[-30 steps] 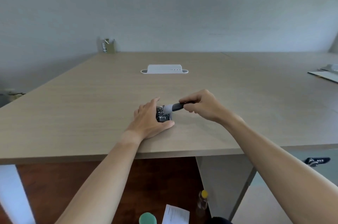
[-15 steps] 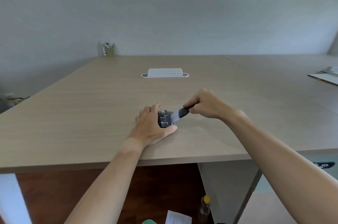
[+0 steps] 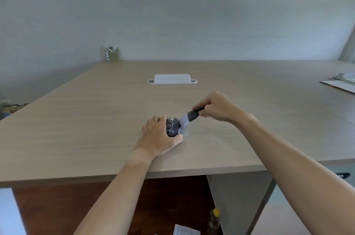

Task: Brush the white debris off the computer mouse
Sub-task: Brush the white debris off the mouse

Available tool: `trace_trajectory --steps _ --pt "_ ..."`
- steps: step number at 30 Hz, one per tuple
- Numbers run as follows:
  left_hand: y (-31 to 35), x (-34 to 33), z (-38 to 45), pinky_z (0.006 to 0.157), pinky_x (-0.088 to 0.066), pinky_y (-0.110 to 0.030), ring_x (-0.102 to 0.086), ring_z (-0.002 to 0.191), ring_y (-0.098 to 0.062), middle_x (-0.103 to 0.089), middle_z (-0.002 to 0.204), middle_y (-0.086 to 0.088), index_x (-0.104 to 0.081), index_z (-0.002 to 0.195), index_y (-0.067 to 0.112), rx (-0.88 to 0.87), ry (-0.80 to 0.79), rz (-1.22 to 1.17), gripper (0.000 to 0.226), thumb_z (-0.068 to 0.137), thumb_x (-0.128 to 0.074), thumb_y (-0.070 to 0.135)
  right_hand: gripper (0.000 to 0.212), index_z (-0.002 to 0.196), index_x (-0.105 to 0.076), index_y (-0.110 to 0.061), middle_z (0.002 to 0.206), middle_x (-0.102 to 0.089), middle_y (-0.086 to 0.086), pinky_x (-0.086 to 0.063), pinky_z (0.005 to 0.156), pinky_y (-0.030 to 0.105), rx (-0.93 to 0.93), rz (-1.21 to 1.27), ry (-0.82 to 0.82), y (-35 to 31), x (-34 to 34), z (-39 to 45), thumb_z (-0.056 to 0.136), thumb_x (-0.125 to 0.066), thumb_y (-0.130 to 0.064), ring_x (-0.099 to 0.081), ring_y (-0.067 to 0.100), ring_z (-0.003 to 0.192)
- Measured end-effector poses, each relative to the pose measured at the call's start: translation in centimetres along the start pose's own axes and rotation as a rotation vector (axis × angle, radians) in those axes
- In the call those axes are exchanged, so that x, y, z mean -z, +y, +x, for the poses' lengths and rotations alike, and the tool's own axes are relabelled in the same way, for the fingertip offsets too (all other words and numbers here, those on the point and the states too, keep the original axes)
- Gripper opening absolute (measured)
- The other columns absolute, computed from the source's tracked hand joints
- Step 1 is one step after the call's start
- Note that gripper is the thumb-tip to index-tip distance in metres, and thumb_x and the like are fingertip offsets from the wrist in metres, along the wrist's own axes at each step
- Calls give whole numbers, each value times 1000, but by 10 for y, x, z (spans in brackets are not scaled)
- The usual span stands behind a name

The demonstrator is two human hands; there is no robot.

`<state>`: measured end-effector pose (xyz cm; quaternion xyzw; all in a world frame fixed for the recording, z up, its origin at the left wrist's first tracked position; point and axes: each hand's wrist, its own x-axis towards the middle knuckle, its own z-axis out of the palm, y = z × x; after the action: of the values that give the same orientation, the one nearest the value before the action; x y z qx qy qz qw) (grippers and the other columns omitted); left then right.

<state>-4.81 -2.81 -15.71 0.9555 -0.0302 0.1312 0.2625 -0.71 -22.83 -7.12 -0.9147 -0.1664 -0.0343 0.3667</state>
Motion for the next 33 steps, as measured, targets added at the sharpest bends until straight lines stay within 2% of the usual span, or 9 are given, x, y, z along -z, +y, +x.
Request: trace_trajectory --steps 5,10,13,17,22,24,27,30,33 --pt "0 -1 0 98 -26 -35 -40 121 -25 -47 115 2 -50 123 25 10 15 10 72 63 -53 63 36 97 -78 -12 74 -72 4 -46 66 25 -8 75 -49 -1 -12 -1 71 -59 3 -56 8 63" --pt "-1 -1 1 91 -25 -32 -41 117 -24 -46 111 2 -52 117 23 9 16 20 64 65 -55 61 39 97 -79 -9 98 -77 4 -47 77 18 40 -100 -20 6 -9 -1 71 -55 7 -65 13 97" --pt "-1 -1 1 91 -25 -32 -41 116 -24 -46 111 2 -52 118 23 11 7 18 66 63 -51 61 39 98 -78 -10 87 -75 -3 -44 68 14 15 -1 14 5 -6 1 71 -56 5 -62 7 82" --pt "0 0 -1 93 -25 -31 -40 119 -24 -46 114 3 -51 122 24 14 8 0 70 63 -51 60 40 99 -78 -9 82 -74 9 -45 66 25 -30 170 -51 2 -13 2 70 -55 7 -55 12 66" --pt "1 1 -1 95 -26 -32 -40 119 -24 -43 111 4 -50 124 23 12 9 -3 71 63 -51 58 41 98 -78 -10 100 -77 3 -46 81 20 52 -61 -13 8 -13 3 70 -53 8 -65 12 99" --pt "1 1 -1 94 -26 -32 -40 118 -23 -44 111 4 -50 124 23 9 12 -8 70 63 -52 57 41 97 -78 -10 100 -77 3 -47 81 20 55 -59 17 10 -8 5 70 -53 8 -65 14 101" --pt "0 0 0 94 -26 -32 -41 117 -24 -45 112 3 -51 123 24 7 14 -16 70 62 -52 58 40 99 -77 -9 95 -77 2 -50 76 19 16 118 37 6 -7 6 71 -55 8 -65 11 91" --pt "0 0 0 94 -26 -32 -40 118 -24 -46 114 2 -51 125 23 11 17 -18 72 62 -52 58 40 100 -77 -9 76 -71 -7 -40 54 6 -26 156 -34 -1 -13 7 73 -54 8 -56 3 67" --pt "-1 0 0 92 -25 -30 -41 117 -23 -45 111 3 -51 124 23 11 20 -11 70 62 -52 57 40 98 -78 -10 91 -76 3 -40 61 10 5 10 -62 0 -18 11 73 -52 7 -58 8 82"
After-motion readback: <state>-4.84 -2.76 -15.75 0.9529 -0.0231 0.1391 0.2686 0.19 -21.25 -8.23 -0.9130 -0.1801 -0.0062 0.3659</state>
